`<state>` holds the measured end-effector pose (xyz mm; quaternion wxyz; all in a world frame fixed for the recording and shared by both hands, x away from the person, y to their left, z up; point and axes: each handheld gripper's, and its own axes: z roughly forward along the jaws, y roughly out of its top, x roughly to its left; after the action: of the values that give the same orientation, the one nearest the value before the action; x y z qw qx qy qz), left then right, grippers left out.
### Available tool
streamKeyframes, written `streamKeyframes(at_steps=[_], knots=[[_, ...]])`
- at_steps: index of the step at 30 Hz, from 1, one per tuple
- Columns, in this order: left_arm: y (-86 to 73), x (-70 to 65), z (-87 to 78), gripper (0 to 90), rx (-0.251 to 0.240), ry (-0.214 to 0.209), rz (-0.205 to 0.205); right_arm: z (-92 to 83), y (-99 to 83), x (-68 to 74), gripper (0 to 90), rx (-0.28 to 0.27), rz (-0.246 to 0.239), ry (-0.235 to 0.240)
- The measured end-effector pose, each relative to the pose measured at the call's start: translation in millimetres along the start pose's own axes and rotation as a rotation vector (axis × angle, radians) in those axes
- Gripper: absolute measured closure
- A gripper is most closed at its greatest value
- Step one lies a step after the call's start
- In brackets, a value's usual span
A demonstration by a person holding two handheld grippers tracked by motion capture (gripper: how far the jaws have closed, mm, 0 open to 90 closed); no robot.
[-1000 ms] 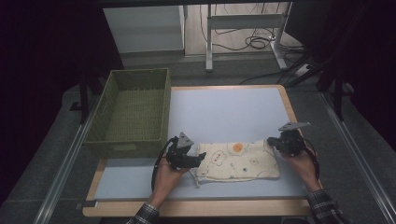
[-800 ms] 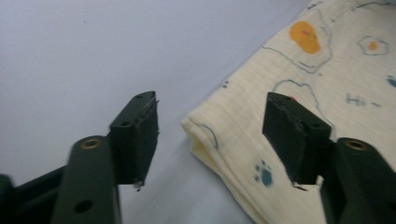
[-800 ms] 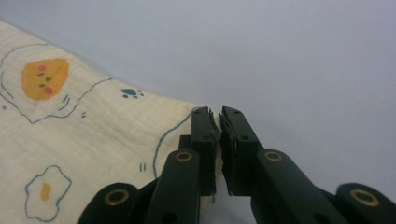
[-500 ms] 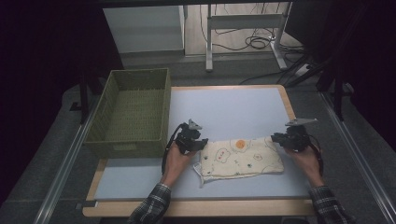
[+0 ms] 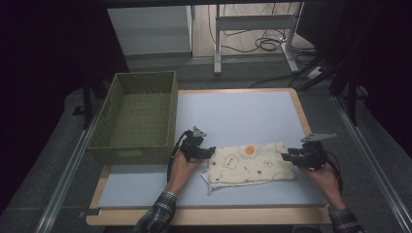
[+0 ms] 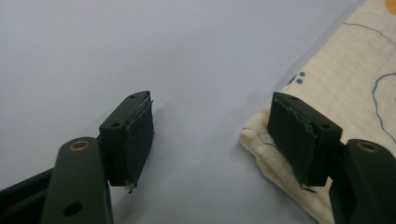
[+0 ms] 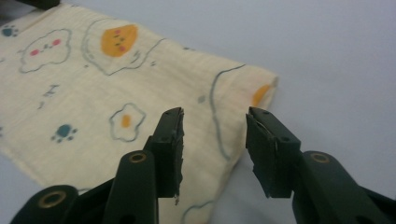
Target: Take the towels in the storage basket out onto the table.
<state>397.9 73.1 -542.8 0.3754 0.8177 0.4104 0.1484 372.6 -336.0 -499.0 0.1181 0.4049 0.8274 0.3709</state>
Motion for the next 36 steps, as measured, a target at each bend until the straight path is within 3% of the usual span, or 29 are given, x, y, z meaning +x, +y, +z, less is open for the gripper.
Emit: streamKeyframes(at_steps=[11,16,23,36], knots=[[-1.1,0.4,0.4,30.9,-0.005,-0.005,-0.01,-1.5,-3.8,34.9,50.9,-0.008,-0.05,0.091],[-1.2,0.5,0.4,30.9,-0.005,-0.004,-0.009,9.0,-0.5,60.0,51.9,0.01,-0.097,0.144],[-1.3,0.7,0.5,31.0,-0.006,-0.005,-0.012,25.5,4.0,92.4,61.8,0.021,-0.15,0.225],[-1.3,0.9,0.6,31.1,-0.006,-0.007,-0.015,56.0,14.7,142.0,63.6,0.057,-0.249,0.308]])
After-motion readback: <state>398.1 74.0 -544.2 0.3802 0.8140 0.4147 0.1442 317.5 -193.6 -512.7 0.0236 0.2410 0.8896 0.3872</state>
